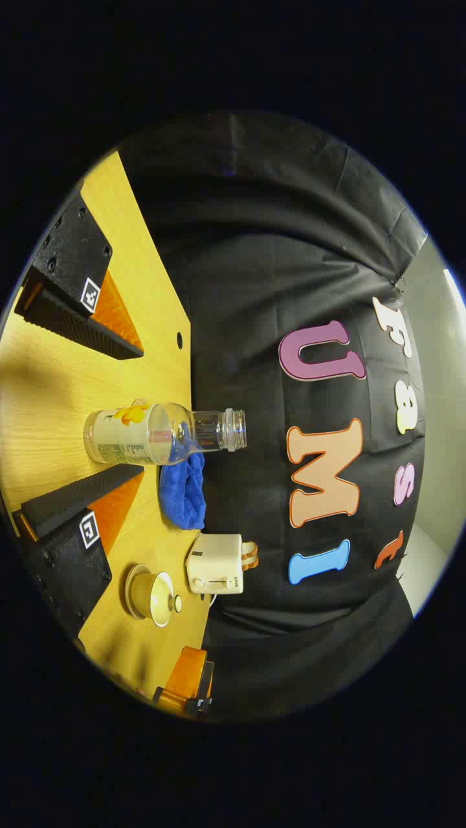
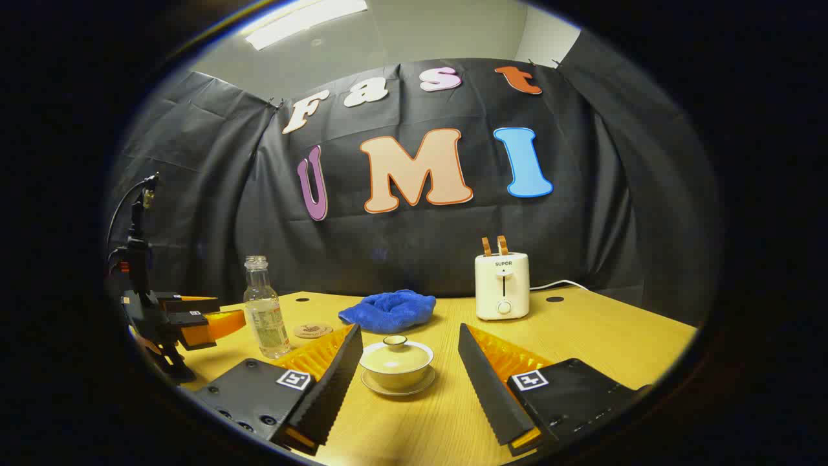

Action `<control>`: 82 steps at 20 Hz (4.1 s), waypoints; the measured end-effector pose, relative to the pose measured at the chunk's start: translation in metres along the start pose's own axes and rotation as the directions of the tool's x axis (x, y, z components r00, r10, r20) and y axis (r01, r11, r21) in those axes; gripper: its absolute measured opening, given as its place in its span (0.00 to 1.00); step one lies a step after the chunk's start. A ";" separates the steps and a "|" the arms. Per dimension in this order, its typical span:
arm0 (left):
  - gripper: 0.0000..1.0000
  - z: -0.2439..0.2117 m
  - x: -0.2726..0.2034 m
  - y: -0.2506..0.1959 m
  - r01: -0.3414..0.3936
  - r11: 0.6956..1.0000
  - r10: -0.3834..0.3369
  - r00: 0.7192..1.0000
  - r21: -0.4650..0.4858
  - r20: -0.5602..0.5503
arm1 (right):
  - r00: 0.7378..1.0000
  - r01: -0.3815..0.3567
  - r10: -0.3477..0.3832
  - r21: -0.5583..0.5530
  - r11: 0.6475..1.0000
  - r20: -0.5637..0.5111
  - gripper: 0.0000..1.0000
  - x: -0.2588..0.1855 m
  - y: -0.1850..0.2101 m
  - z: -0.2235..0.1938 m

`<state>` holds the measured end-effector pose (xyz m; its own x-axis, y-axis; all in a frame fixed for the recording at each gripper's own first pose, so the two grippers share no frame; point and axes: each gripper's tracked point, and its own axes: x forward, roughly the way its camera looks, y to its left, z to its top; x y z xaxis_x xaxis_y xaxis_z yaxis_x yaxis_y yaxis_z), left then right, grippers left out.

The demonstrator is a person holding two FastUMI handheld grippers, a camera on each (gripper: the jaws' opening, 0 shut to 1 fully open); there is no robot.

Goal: Open the teacup lid with one hand, grasp the water bottle and pour water into the teacup with the other hand; after pouring, place the water bottle on the coaster and then close the teacup lid.

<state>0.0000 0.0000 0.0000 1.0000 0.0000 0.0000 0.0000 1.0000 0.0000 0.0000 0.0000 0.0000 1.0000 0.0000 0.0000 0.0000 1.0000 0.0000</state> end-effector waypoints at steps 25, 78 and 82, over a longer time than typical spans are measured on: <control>0.95 0.000 -0.001 0.002 -0.003 1.000 0.004 1.000 -0.021 0.027 | 0.998 -0.042 0.039 -0.050 0.998 -0.056 0.93 0.011 0.019 -0.021; 0.75 -0.033 0.090 -0.037 0.204 0.978 -0.210 0.953 -0.048 -0.217 | 0.982 0.181 -0.183 -0.068 0.981 -0.036 0.31 0.030 -0.051 -0.019; 0.71 -0.034 0.090 -0.035 0.151 0.988 -0.151 0.963 -0.017 -0.225 | 0.973 0.228 -0.230 -0.071 0.971 -0.033 0.31 0.028 -0.058 -0.017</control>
<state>0.0896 -0.0347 -0.0340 0.9625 -0.1508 -0.2253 0.1509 0.9884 -0.0170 0.0277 -0.0583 -0.0171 0.9725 -0.2305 -0.0331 0.2277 0.9711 -0.0709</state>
